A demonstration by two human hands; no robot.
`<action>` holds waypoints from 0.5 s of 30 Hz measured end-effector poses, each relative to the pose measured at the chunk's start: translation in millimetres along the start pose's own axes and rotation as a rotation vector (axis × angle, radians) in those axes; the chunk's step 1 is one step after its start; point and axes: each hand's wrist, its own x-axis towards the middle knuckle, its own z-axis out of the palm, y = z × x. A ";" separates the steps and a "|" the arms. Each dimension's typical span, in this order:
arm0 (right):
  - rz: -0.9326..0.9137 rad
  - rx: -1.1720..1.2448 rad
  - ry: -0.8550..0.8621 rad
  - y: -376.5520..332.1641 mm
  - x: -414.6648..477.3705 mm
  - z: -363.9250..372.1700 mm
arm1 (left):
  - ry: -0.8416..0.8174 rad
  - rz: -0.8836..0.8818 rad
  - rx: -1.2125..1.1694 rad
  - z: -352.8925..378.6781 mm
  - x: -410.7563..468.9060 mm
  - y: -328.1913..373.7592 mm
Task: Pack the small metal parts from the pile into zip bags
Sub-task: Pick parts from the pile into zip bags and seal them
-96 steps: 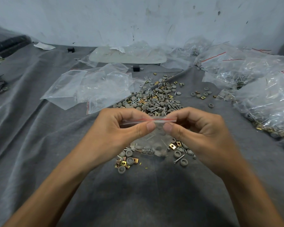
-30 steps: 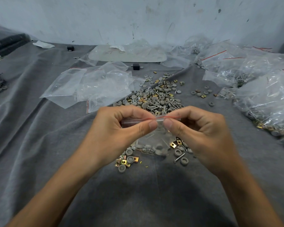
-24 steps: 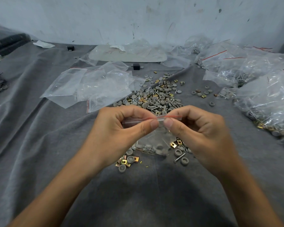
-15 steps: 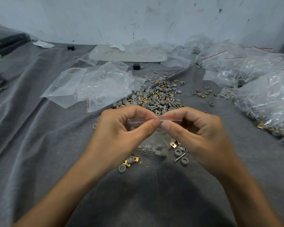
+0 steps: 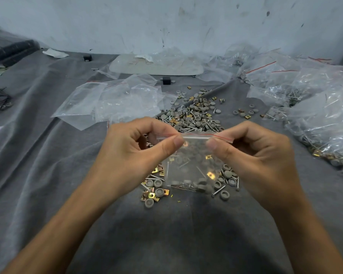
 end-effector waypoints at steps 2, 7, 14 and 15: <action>0.007 0.021 0.036 -0.1 0.6 -2.9 | 0.004 0.019 0.020 -2.9 1.0 -1.3; 0.010 0.017 0.011 -0.6 0.8 -11.8 | 0.004 0.022 0.002 -8.0 2.5 -1.8; 0.034 -0.048 -0.047 1.5 -1.5 -16.2 | 0.021 0.031 -0.023 -13.0 6.8 -18.8; 0.043 -0.035 -0.030 3.0 -1.1 -15.9 | 0.039 0.023 -0.002 -14.9 8.1 -22.2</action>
